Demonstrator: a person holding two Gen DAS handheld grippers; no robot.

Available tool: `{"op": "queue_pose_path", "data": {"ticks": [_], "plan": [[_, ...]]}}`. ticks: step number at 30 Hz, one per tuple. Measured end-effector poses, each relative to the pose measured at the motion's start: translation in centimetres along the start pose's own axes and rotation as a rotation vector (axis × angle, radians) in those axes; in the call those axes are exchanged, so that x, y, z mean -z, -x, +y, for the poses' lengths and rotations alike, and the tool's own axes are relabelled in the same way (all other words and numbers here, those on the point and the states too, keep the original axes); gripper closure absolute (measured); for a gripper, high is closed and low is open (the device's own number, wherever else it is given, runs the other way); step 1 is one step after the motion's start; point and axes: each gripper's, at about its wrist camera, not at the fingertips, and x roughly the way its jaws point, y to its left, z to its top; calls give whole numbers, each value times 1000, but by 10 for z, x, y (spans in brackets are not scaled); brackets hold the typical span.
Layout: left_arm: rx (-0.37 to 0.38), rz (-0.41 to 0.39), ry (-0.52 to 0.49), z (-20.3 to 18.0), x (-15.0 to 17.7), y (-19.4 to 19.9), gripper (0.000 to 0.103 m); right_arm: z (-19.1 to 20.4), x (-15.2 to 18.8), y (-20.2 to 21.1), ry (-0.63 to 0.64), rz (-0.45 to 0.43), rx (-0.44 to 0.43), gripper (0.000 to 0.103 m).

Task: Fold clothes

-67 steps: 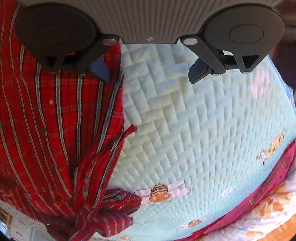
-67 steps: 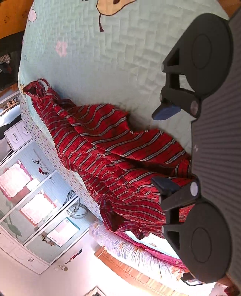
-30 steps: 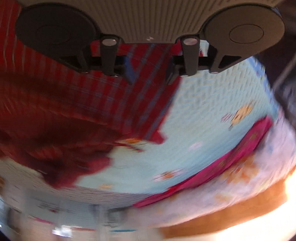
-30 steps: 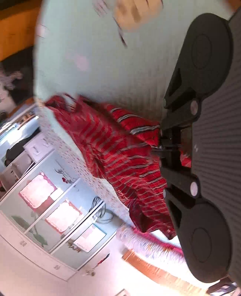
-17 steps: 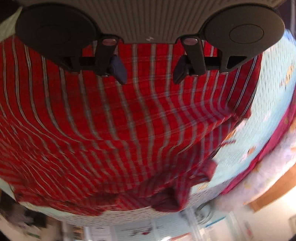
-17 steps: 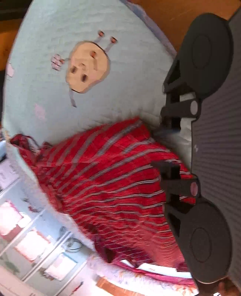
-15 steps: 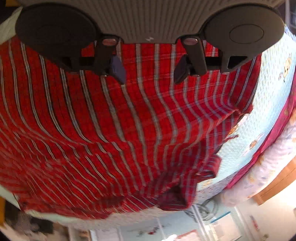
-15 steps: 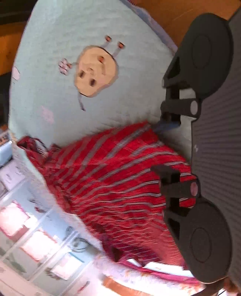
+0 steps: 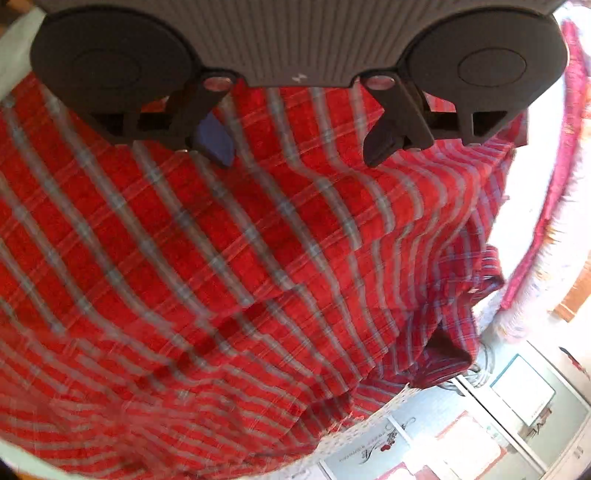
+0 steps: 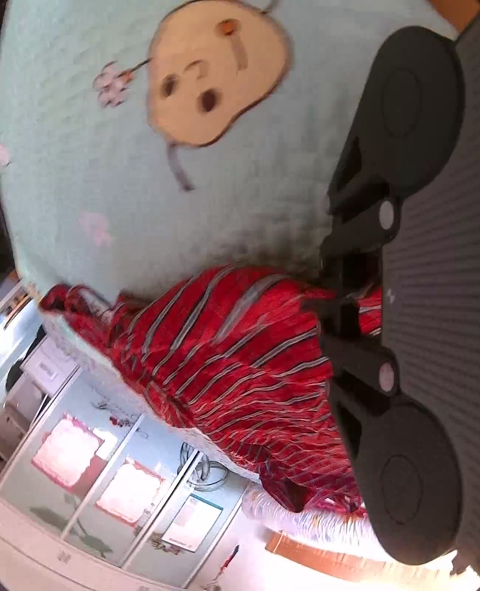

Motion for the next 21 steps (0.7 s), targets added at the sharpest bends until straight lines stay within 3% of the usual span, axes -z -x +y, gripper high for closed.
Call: {"op": "queue_pose_path", "data": {"ticks": [2, 4, 7, 9, 11, 13, 17, 19, 21], "plan": [[-50, 32, -9, 10, 5, -6, 22, 31, 3, 14, 186, -57, 9, 101], [-73, 69, 17, 24, 14, -11, 21, 79, 20, 31, 505, -106, 45, 101], [-72, 117, 79, 46, 23, -17, 21, 145, 85, 29, 1088, -86, 137, 100], [-73, 135, 98, 50, 22, -18, 22, 160, 129, 11, 1357, -41, 179, 100], [-83, 147, 103, 51, 20, -19, 22, 159, 146, -10, 1381, 35, 159, 98], [-97, 140, 64, 44, 19, -18, 23, 154, 146, -19, 1295, 96, 112, 84], [-110, 123, -2, 35, 18, -18, 23, 146, 136, 0, 1132, 116, 1, 42], [-107, 128, 1, 36, 16, -19, 23, 136, 120, 17, 1016, 134, -75, 40], [-98, 137, 13, 38, 13, -21, 23, 118, 92, 36, 819, 162, -208, 39]]}}
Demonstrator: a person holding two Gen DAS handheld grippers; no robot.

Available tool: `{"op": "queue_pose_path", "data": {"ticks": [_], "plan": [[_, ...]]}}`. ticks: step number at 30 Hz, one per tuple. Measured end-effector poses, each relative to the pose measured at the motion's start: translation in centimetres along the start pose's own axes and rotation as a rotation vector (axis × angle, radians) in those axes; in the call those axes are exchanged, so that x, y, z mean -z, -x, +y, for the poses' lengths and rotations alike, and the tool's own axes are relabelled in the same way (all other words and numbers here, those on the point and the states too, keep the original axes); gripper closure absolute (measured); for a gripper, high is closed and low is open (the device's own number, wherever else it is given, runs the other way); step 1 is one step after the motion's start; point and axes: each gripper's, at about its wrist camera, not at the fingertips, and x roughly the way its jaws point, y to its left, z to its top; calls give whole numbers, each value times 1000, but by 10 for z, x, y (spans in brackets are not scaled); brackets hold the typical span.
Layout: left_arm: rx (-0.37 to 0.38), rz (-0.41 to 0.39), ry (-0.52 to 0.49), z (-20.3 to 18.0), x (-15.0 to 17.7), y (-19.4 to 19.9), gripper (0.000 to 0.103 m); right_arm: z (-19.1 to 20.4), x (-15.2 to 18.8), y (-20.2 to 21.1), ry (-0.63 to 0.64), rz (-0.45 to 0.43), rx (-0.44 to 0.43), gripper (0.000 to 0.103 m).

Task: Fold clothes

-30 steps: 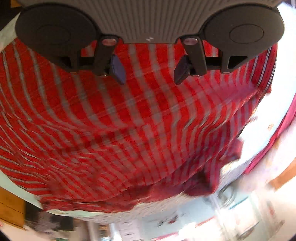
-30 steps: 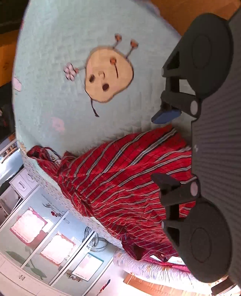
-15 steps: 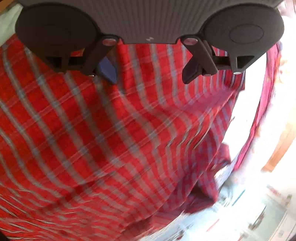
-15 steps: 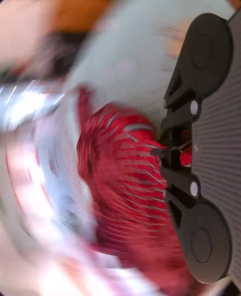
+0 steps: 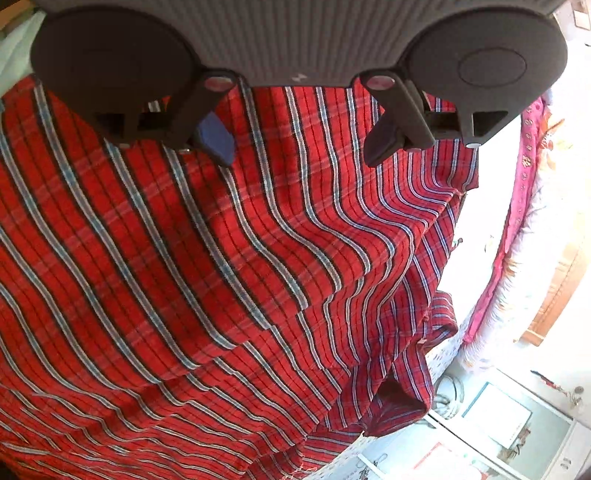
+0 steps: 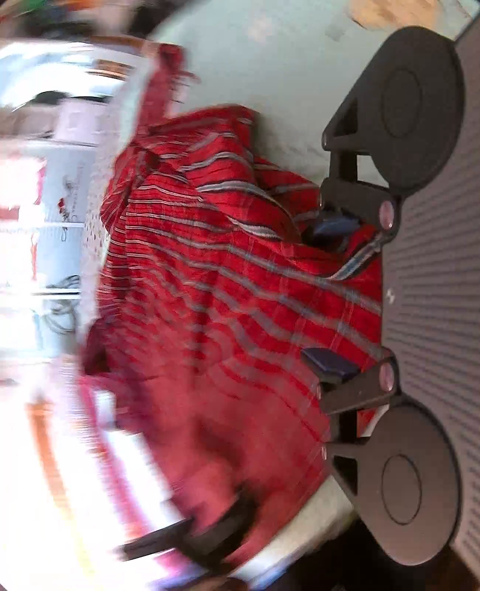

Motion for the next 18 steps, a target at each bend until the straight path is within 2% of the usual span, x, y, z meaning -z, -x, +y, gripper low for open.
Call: {"op": "queue_pose_path", "data": {"ticks": [3, 4, 5, 6, 7, 8, 9, 10, 13, 16, 17, 18], "plan": [[22, 21, 31, 5, -4, -3, 23, -54, -5, 30, -311, -161, -145, 36], [29, 30, 44, 6, -5, -4, 23, -74, -7, 38, -410, -221, -161, 36], [36, 38, 55, 7, -6, -4, 23, -93, -9, 43, -487, -272, -111, 36], [38, 43, 61, 7, -7, -5, 23, -109, -12, 42, -533, -289, -12, 36], [38, 45, 63, 7, -9, -6, 23, -124, -16, 35, -551, -277, 104, 35], [35, 47, 62, 5, -10, -6, 23, -137, -20, 24, -555, -256, 183, 34], [30, 48, 57, 3, -11, -6, 23, -149, -24, 11, -570, -236, 217, 35], [24, 49, 52, 1, -13, -6, 23, -160, -27, -4, -594, -218, 232, 35], [18, 51, 50, -1, -16, -5, 23, -184, -36, -51, -705, -180, 194, 42], [76, 37, 113, 3, -22, 0, 23, -189, -40, -88, -763, -140, 192, 47], [104, 29, 137, 4, -24, 3, 23, -189, -42, -97, -763, -131, 191, 52], [139, 13, 147, 2, -26, 6, 23, -185, -46, -102, -734, -126, 195, 73]]}}
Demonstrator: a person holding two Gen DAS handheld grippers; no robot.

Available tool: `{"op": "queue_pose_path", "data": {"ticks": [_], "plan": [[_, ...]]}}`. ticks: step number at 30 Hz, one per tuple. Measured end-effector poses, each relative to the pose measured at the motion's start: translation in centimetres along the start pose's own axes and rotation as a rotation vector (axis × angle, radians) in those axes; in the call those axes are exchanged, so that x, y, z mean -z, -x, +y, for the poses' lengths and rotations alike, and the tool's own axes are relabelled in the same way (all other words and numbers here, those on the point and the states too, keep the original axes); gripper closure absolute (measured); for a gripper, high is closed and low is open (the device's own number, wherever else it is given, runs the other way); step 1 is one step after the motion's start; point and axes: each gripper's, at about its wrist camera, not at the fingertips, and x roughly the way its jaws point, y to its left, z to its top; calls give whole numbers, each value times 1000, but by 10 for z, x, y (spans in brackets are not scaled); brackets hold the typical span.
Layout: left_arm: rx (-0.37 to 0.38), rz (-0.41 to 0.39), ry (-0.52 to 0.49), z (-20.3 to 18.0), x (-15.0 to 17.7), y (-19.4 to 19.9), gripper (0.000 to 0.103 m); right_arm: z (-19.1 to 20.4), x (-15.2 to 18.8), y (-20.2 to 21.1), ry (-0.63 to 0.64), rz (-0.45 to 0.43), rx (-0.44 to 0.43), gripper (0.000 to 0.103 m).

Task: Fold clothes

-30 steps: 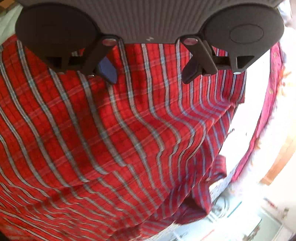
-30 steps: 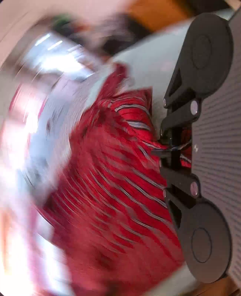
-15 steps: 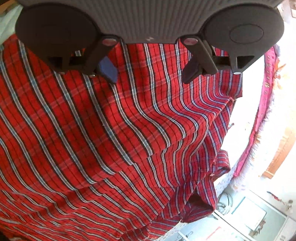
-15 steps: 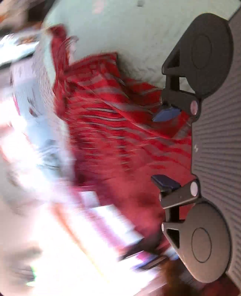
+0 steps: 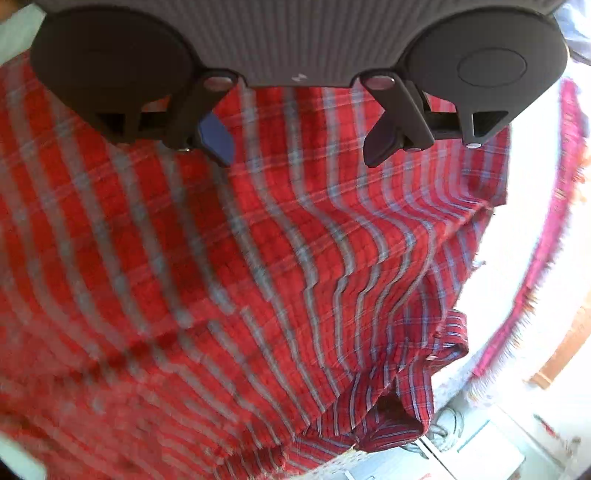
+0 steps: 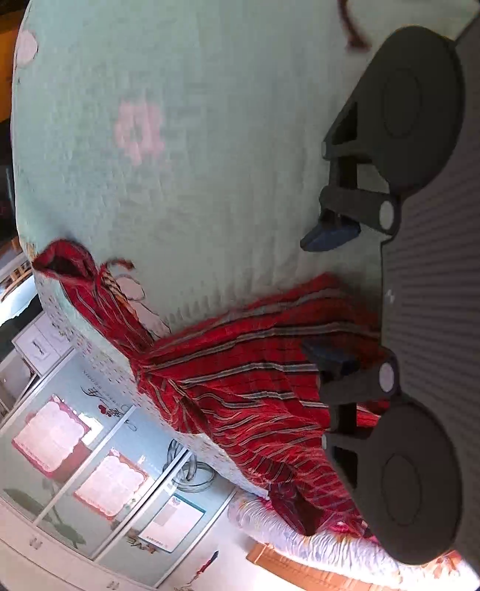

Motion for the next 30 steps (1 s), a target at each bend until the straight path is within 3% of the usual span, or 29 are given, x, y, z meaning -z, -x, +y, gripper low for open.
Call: {"op": "queue_pose_path", "data": {"ticks": [1, 2, 4, 6, 11, 13, 14, 15, 17, 20, 25, 30], "plan": [[36, -13, 9, -2, -2, 3, 23, 4, 0, -2, 28, 3, 8, 93], [71, -27, 17, -5, -3, 6, 23, 4, -1, -1, 53, 9, 26, 102], [106, -36, 3, -14, -6, 7, 23, 7, -3, 6, 129, 6, 81, 102], [96, -27, -19, -24, -5, 2, 23, 22, -14, 28, 317, -69, 229, 102], [129, -21, 35, -17, 0, -2, 20, 61, -44, 77, 809, -261, 624, 101], [144, -13, 54, -14, 0, -4, 20, 54, -62, 78, 809, -218, 635, 97], [150, -9, 62, -12, 0, -5, 20, 51, -72, 79, 809, -197, 640, 86], [152, -8, 63, -9, 0, -6, 19, 46, -80, 80, 792, -191, 638, 70], [150, -12, 57, -8, 2, -6, 19, 27, -91, 85, 686, -228, 577, 60], [145, -21, 45, -9, 5, -6, 15, -19, -96, 115, 369, -223, 280, 57], [118, -15, 39, -6, 5, -10, 4, -95, -58, 162, 12, -272, 184, 47], [114, 7, 78, -1, 6, -14, 0, -140, 6, 165, -253, -117, 13, 38]]}}
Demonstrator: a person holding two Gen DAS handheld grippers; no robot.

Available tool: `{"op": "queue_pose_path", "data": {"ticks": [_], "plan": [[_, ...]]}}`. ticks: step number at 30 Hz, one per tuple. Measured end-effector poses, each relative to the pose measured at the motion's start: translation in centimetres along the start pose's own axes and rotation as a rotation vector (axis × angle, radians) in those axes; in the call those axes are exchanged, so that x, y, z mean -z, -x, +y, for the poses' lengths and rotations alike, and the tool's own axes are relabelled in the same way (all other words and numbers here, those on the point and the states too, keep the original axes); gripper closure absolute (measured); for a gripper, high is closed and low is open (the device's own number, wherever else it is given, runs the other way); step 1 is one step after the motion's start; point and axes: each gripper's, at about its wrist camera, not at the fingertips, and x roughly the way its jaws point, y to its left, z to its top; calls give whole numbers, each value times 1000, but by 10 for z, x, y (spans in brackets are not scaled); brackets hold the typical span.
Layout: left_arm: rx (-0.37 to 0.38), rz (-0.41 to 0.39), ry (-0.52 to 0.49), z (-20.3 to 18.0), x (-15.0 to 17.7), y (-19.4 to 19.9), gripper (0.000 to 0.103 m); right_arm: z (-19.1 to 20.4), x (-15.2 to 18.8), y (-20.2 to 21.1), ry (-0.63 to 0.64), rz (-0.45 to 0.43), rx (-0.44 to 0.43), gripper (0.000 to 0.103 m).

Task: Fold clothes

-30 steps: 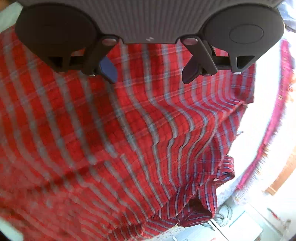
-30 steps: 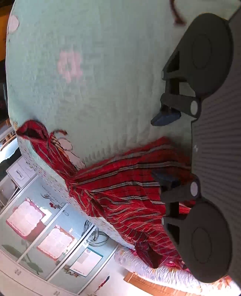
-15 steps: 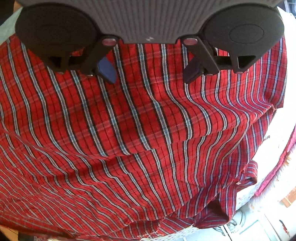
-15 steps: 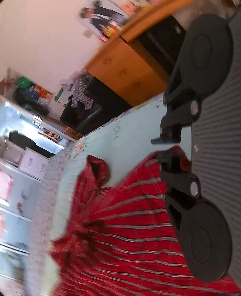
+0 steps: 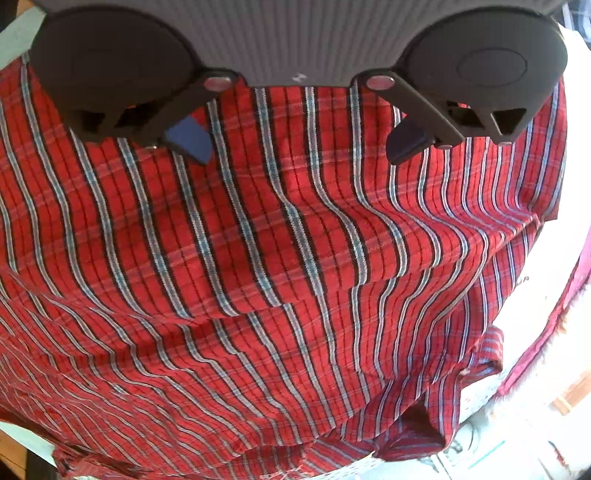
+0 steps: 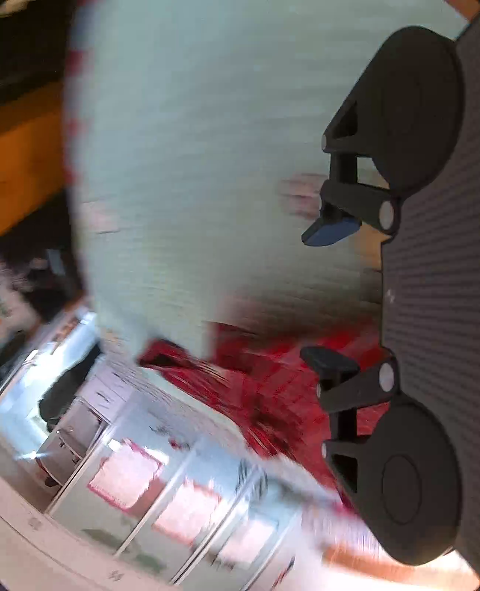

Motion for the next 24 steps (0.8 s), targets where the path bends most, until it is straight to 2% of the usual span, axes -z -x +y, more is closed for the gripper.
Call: {"op": "queue_pose_path", "data": {"ticks": [2, 4, 5, 6, 7, 9, 10, 11, 12, 14, 15, 16, 18, 20, 22, 24], "plan": [[-1, 6, 3, 1, -1, 0, 0, -4, 20, -3, 2, 2, -28, 38], [-7, 6, -2, 0, -1, 0, 0, 2, 32, -7, 64, -21, -45, 39], [-10, 6, -5, 0, -1, 0, 0, 9, 33, -11, 99, -13, -60, 55], [-14, 5, -8, -1, -1, 0, 0, 15, 33, -15, 128, 5, -81, 95], [-17, 4, -10, -2, -1, 1, 0, 24, 32, -21, 154, 9, -67, 99], [-23, 4, -16, -3, -1, 1, 0, 49, 28, -21, 285, -55, 65, 101], [-25, 3, -19, -4, 0, 2, 0, 71, 32, -15, 444, -113, 145, 101], [-27, 3, -20, -4, -1, 2, 0, 98, 42, -10, 668, -183, 226, 100], [-28, 2, -19, -5, 0, 2, 0, 118, 59, -10, 882, -213, 268, 98], [-33, 1, -19, -5, 0, 2, 0, 146, 109, -15, 1273, -171, 263, 93], [-35, 2, -20, -6, 0, 2, 0, 155, 131, -16, 1419, -132, 232, 85], [-36, 2, -21, -6, 0, 2, 0, 154, 146, -14, 1462, -67, 153, 78], [-36, -1, -25, -6, 0, 3, 0, 149, 165, -9, 1460, 10, 51, 51], [-29, -1, -20, -6, 1, 3, 0, 140, 165, -3, 1348, 34, 22, 47], [-20, 2, -14, -5, 2, 2, 0, 126, 144, 5, 1105, 43, -10, 45], [-10, 5, -9, -3, 2, 2, 0, 107, 118, 17, 860, 14, -18, 44]]}}
